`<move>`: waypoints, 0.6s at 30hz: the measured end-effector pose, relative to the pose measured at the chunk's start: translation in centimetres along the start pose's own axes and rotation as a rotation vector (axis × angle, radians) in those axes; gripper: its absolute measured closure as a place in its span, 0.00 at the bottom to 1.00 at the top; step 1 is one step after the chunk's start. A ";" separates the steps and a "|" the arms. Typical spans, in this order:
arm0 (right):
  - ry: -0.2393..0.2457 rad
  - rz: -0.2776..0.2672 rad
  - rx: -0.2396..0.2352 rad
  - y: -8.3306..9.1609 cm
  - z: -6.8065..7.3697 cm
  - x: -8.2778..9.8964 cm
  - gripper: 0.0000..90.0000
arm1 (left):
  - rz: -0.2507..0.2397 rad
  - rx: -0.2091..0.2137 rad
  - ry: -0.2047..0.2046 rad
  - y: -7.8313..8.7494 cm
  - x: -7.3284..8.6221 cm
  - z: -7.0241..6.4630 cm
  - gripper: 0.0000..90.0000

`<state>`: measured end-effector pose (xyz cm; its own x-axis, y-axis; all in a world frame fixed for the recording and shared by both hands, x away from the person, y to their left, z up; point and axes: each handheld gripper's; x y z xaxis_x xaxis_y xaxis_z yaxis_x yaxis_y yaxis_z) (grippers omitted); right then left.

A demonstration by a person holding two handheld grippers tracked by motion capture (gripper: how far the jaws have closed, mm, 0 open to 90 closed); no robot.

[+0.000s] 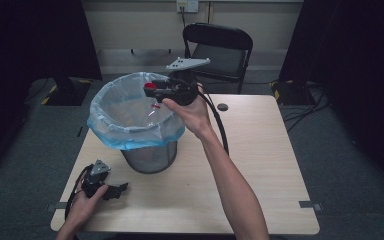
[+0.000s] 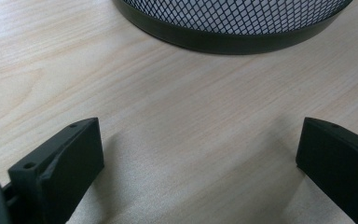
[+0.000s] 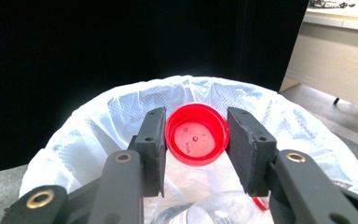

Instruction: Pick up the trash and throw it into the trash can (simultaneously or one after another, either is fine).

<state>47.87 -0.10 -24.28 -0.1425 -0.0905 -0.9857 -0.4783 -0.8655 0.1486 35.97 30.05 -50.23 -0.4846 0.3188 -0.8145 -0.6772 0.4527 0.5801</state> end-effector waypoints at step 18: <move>-0.019 0.002 0.041 0.1 -1.0 -0.1 0.28 | 0.000 0.000 0.000 0.0 0.0 0.0 0.00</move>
<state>48.69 -0.62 -24.22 -0.1598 -0.0822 -0.9837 -0.5129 -0.8445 0.1539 35.97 30.04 -50.23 -0.4847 0.3185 -0.8146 -0.6774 0.4526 0.5799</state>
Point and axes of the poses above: each handheld gripper's, and its own axes: y roughly backward along the jaws, x roughly out of its underside, z roughly to its left, and after that the axes turned 9 degrees about -z, right-handed
